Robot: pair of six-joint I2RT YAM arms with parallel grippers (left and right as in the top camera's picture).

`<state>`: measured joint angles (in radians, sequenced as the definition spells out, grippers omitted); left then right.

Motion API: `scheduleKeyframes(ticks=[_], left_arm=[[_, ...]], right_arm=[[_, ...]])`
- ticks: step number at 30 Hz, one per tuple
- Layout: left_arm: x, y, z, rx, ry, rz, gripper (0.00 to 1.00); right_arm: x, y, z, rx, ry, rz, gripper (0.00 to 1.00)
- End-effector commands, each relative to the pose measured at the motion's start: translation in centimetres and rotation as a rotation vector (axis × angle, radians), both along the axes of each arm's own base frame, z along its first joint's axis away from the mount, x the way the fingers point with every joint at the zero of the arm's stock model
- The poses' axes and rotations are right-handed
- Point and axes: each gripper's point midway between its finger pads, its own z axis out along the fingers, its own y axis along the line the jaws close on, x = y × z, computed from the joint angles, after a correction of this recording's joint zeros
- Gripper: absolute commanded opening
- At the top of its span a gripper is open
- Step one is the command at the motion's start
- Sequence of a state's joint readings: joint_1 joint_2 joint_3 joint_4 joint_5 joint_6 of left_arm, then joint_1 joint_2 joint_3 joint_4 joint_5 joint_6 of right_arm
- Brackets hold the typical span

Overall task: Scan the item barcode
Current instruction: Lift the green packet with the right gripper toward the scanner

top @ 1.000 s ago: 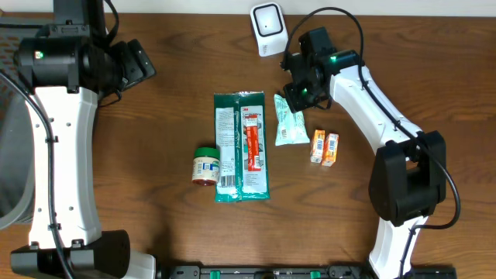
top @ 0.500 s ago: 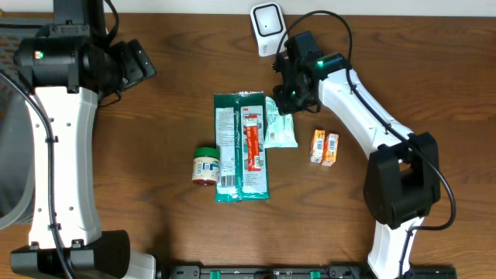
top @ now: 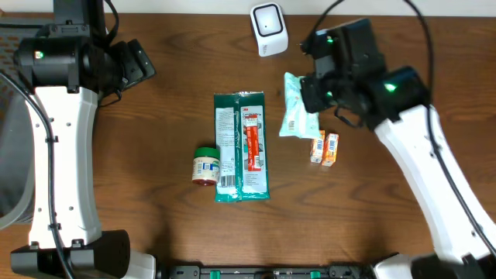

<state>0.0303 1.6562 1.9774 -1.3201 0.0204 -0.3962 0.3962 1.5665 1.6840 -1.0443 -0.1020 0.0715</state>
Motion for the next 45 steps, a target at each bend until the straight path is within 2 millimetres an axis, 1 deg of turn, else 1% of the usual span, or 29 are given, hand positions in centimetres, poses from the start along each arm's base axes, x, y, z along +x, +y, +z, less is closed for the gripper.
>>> scheduleKeyframes(ticks=[1, 2, 5, 8, 10, 12, 15, 16, 19, 22, 25, 28, 29, 32, 37, 40, 45], left_arm=[[0.1, 0.2, 0.1, 0.001, -0.001, 0.014, 0.92], [0.1, 0.2, 0.1, 0.001, -0.001, 0.014, 0.92], [0.1, 0.2, 0.1, 0.001, -0.001, 0.014, 0.92], [0.1, 0.3, 0.1, 0.001, -0.001, 0.014, 0.92], [0.1, 0.2, 0.1, 0.001, -0.001, 0.014, 0.92], [0.1, 0.2, 0.1, 0.001, -0.001, 0.014, 0.92], [0.1, 0.2, 0.1, 0.001, -0.001, 0.014, 0.92], [0.1, 0.2, 0.1, 0.001, -0.001, 0.014, 0.92], [0.1, 0.3, 0.1, 0.001, -0.001, 0.014, 0.92], [0.1, 0.2, 0.1, 0.001, -0.001, 0.014, 0.92], [0.1, 0.2, 0.1, 0.001, -0.001, 0.014, 0.92], [0.1, 0.2, 0.1, 0.001, -0.001, 0.014, 0.92], [0.1, 0.2, 0.1, 0.001, -0.001, 0.014, 0.92], [0.1, 0.2, 0.1, 0.001, -0.001, 0.014, 0.92], [0.1, 0.2, 0.1, 0.001, -0.001, 0.014, 0.92], [0.1, 0.2, 0.1, 0.001, -0.001, 0.014, 0.92], [0.1, 0.2, 0.1, 0.001, -0.001, 0.014, 0.92]], right_arm=[[-0.5, -1.7, 2.2, -0.032, -0.061, -0.04, 0.01], [-0.7, -1.9, 2.9, -0.027, -0.074, -0.042, 0.01], [-1.3, -2.6, 6.3, -0.006, -0.121, -0.07, 0.01], [-1.2, -3.9, 9.4, -0.017, -0.181, -0.15, 0.01], [-1.1, -4.2, 10.6, -0.026, -0.212, -0.168, 0.01], [-0.9, -4.1, 10.9, -0.044, -0.232, -0.175, 0.01], [-0.2, -4.7, 10.5, -0.17, -0.272, -0.236, 0.01], [0.3, -4.8, 10.3, -0.242, -0.296, -0.262, 0.01], [1.5, -3.8, 10.0, -0.406, -0.367, -0.272, 0.01], [2.9, -2.3, 10.4, -0.572, -0.469, -0.286, 0.01], [4.1, -0.5, 11.1, -0.756, -0.564, -0.264, 0.01], [5.6, 1.7, 11.3, -0.916, -0.632, -0.237, 0.01], [6.4, 2.9, 11.2, -0.977, -0.657, -0.222, 0.01], [8.2, 4.8, 10.5, -1.067, -0.687, -0.191, 0.01], [11.6, 7.8, 8.7, -1.198, -0.729, -0.108, 0.01], [13.4, 9.0, 7.7, -1.229, -0.763, -0.094, 0.01], [16.4, 11.0, 5.7, -1.284, -0.83, 0.018, 0.01]])
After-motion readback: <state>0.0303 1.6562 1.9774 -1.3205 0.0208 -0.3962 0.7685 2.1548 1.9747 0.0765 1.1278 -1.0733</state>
